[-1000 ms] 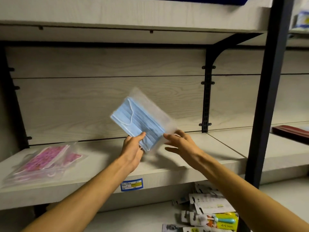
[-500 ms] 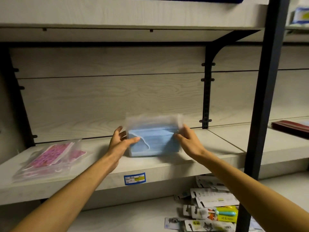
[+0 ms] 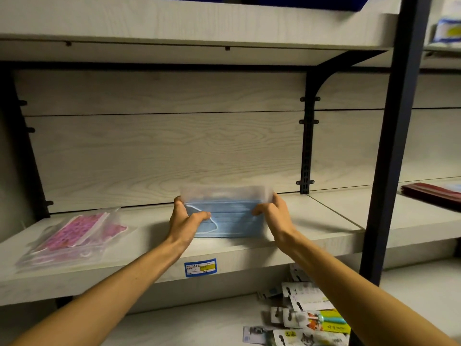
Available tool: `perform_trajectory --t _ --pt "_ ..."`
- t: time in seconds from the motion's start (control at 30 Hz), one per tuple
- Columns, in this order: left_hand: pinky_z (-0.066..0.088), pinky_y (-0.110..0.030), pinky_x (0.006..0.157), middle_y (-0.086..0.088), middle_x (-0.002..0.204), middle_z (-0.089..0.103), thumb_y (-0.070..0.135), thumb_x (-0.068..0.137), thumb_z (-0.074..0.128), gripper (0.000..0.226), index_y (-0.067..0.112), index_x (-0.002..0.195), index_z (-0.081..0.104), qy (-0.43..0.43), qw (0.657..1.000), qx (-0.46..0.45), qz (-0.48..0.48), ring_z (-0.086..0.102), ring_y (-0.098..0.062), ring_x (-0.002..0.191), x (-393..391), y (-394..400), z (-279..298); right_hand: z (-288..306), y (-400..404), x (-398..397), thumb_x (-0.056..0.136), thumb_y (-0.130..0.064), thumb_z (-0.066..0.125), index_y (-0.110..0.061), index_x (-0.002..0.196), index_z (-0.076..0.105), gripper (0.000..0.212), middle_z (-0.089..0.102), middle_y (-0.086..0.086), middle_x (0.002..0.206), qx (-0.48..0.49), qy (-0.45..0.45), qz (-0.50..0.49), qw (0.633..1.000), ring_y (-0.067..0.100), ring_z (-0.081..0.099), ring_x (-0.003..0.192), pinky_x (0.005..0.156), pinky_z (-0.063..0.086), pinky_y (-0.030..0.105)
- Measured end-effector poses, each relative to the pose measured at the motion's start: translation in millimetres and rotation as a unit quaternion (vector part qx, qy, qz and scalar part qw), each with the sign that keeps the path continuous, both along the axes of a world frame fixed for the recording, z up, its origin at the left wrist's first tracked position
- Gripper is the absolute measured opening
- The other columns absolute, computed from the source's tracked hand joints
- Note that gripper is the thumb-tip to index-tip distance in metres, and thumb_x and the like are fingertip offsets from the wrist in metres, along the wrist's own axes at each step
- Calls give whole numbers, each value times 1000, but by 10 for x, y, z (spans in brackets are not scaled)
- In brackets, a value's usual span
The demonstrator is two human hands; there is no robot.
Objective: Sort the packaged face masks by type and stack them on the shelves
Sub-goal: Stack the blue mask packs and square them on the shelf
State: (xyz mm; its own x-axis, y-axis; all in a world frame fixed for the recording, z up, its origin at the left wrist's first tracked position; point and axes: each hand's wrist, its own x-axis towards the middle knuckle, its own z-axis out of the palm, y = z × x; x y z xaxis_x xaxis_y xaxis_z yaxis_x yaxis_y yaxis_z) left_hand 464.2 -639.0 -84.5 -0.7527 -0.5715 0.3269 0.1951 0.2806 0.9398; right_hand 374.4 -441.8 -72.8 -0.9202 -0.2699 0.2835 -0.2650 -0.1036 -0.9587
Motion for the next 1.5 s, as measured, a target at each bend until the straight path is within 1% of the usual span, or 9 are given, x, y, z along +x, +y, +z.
perform_trajectory --t 0.13,0.33,0.47,0.67,0.87,1.07,1.3,1.4,1.5 --pt "52 -41 93 -7 110 66 19 77 74 48 16 118 51 -27 999 -23 26 63 -26 102 -6 -19 -26 13 -38 7 64 -10 62 2 109 61 46 64 12 93 -11 -6 -10 1000 22 59 79 65 49 30" --pt "58 -40 91 6 108 69 4 89 72 37 30 111 57 19 992 -118 27 69 -20 103 51 -78 45 120 85 41 86 4 62 -11 95 62 18 69 24 107 18 39 -8 999 34 67 95 90 56 52" --pt "60 -40 87 10 102 73 7 88 74 30 23 111 64 95 976 -195 31 71 -12 95 163 100 299 247 484 135 87 3 69 -17 96 66 22 75 10 101 39 107 21 993 21 74 93 79 62 31" --pt "55 -46 71 -7 100 71 5 89 71 25 9 111 62 177 903 -388 55 67 -32 87 205 725 754 542 1323 109 84 -21 80 -19 122 59 44 63 -9 108 124 213 -17 969 10 64 96 77 56 20" --pt "30 -26 61 -5 92 66 5 86 58 21 9 105 64 234 818 -524 51 56 -22 79 94 1485 948 705 2221 -2 81 -34 83 -27 135 50 64 62 -11 126 146 354 -75 921 2 59 116 91 50 18" --pt "33 -21 71 -4 94 67 0 84 63 26 13 107 64 259 755 -602 -15 55 -19 82 -287 2527 890 341 3059 -205 92 -41 69 -25 132 59 44 68 -7 116 283 356 -40 890 3 67 100 78 60 26" --pt "47 -30 83 0 112 64 23 81 70 51 18 130 58 276 777 -565 -30 57 -19 96 -838 3819 750 102 4195 -642 92 -32 71 -17 107 73 21 74 1 96 180 266 -40 946 17 72 87 65 61 33" --pt "42 -29 108 1 145 48 27 84 75 74 19 148 40 268 829 -491 -33 49 -15 129 -1136 4271 660 47 4600 -880 88 -25 74 -13 99 73 16 75 10 96 134 207 -58 967 29 73 89 71 63 46" --pt "31 -21 117 0 156 37 29 89 73 78 18 153 30 224 908 -353 -34 36 -8 142 -1385 4684 510 49 4876 -1158 85 -10 77 -16 90 75 8 77 7 91 95 130 -85 983 29 74 85 74 63 42"
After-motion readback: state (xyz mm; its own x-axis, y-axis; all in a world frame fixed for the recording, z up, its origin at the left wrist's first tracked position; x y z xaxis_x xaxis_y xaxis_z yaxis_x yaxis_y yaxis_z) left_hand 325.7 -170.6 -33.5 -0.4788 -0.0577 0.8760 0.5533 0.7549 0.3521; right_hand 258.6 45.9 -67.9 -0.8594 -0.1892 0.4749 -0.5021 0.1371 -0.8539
